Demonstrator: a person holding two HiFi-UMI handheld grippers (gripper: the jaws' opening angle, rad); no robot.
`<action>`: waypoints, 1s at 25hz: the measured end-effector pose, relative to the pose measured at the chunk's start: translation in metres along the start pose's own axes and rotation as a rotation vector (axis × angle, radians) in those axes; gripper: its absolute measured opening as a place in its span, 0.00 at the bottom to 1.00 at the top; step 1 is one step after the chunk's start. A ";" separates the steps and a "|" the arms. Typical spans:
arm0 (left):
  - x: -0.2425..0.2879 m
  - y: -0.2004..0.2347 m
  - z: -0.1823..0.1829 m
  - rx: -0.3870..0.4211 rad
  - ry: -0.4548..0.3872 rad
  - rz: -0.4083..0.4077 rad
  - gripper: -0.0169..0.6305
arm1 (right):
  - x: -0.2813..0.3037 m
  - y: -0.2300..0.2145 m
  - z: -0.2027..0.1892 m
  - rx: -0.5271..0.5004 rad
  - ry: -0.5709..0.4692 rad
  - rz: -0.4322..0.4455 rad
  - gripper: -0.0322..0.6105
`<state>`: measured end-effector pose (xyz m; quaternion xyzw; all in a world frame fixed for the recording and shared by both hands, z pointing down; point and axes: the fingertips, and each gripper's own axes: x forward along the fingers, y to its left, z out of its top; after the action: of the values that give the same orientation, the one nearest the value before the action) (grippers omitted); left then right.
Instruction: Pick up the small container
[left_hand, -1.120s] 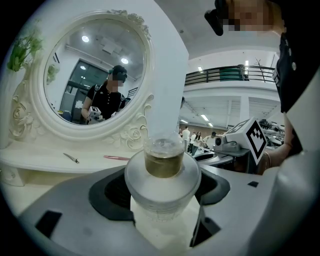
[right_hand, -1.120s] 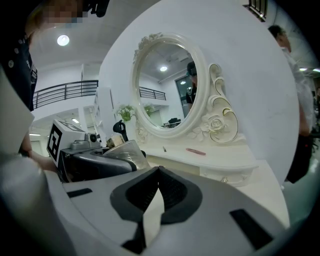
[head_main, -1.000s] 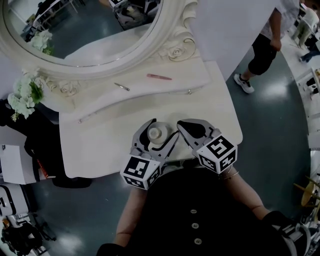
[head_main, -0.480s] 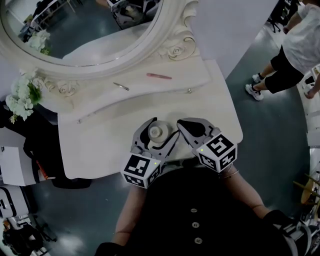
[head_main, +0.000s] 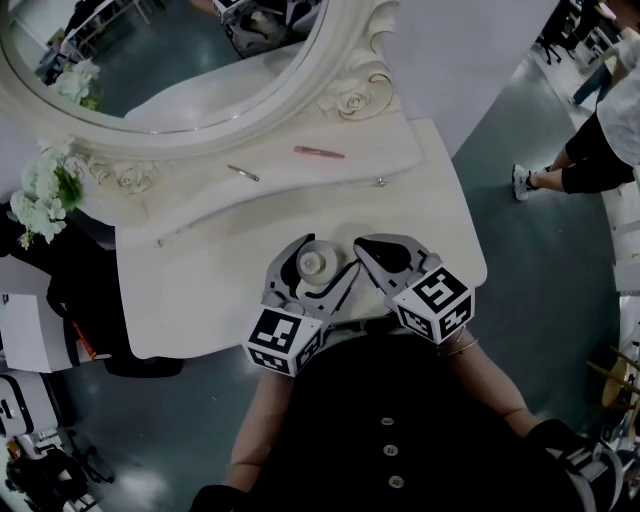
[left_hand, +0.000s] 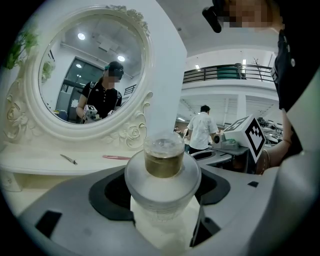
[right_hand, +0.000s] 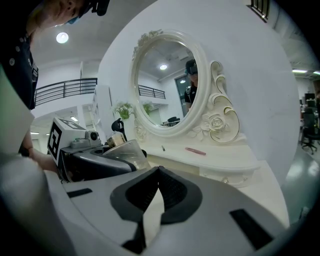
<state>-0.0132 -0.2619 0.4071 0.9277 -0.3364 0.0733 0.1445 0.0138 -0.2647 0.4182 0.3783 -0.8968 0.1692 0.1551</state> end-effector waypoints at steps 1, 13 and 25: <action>0.000 0.000 0.000 -0.002 -0.002 0.002 0.50 | 0.000 0.000 0.000 -0.001 0.000 0.000 0.05; 0.001 0.001 -0.001 -0.012 0.004 0.005 0.50 | 0.000 -0.001 0.000 0.011 -0.002 0.005 0.05; 0.004 0.000 -0.001 -0.026 -0.002 0.008 0.50 | -0.005 -0.008 0.004 0.004 -0.018 -0.017 0.05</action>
<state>-0.0105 -0.2638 0.4093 0.9244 -0.3413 0.0687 0.1557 0.0226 -0.2689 0.4139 0.3878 -0.8945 0.1664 0.1474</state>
